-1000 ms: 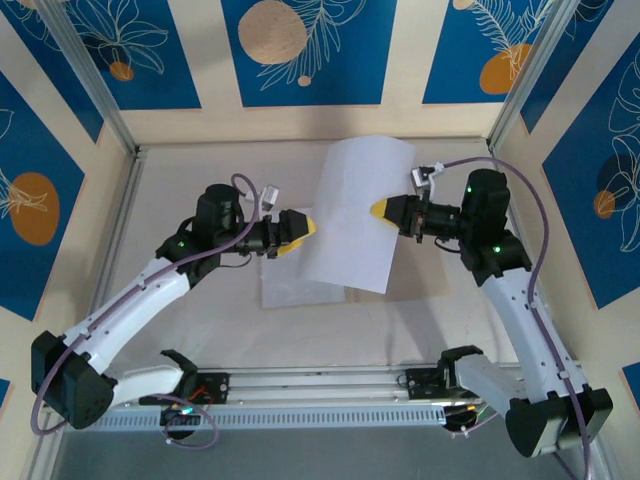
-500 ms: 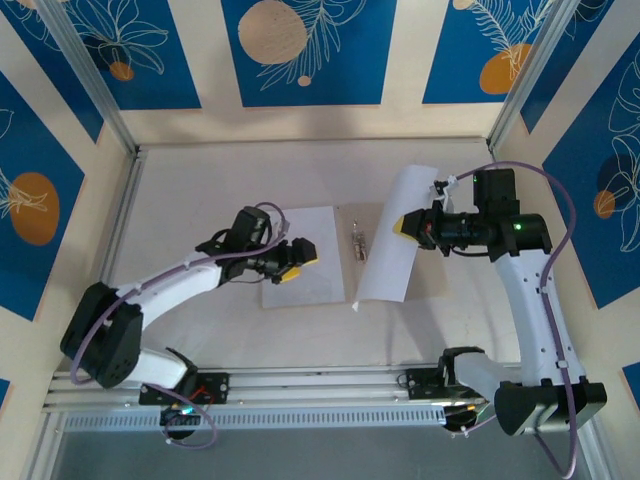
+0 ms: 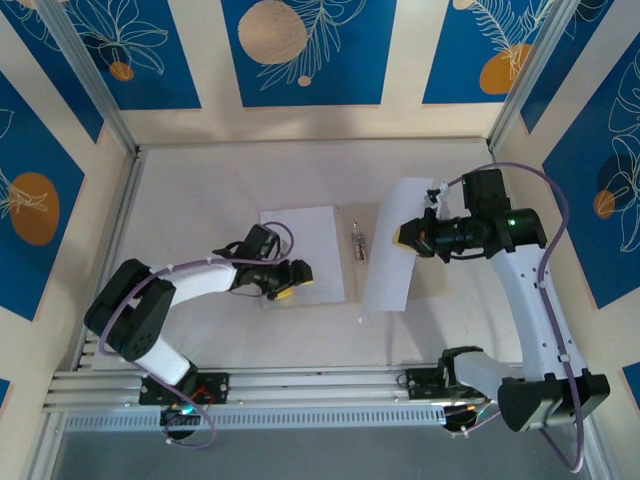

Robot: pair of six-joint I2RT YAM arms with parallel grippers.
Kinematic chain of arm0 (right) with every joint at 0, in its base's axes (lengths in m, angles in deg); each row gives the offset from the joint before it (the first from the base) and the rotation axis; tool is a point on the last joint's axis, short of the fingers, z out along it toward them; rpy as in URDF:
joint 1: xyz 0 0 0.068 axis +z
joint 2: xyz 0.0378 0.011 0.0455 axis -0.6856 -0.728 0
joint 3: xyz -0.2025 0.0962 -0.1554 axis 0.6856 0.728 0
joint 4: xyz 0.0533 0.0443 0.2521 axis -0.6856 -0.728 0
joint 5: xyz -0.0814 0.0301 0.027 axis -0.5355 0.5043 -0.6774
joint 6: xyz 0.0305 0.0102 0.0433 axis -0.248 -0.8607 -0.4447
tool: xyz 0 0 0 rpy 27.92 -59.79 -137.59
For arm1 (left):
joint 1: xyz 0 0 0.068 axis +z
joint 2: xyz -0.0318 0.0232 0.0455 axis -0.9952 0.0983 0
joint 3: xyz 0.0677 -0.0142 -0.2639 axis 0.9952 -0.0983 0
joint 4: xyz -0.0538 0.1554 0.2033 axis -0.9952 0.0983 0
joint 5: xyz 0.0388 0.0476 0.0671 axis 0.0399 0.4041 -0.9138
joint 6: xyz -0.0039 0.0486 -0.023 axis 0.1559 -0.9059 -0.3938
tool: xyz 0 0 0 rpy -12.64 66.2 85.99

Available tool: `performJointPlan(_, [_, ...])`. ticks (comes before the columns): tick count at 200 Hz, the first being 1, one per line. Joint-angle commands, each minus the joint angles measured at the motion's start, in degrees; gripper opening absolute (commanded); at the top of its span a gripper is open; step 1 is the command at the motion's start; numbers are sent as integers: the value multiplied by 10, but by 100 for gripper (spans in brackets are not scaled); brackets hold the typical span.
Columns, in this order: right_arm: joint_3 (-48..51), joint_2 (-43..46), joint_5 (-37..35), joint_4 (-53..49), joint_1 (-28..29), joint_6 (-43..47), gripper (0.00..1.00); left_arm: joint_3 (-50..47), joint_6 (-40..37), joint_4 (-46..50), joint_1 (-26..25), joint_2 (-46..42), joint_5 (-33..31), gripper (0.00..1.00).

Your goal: Put the files into the folder

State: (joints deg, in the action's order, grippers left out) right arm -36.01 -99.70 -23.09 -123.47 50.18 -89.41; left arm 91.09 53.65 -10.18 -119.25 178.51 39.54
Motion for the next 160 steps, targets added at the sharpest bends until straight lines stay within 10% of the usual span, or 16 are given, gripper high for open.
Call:
performJointPlan(1, [-19, -10, -11, 2, 20, -13, 0, -21, -16, 20, 11, 2, -29, 72])
performJointPlan(160, [-111, -145, -98, 123, 242, -39, 0, -156, -70, 114, 200, -172, -12, 72])
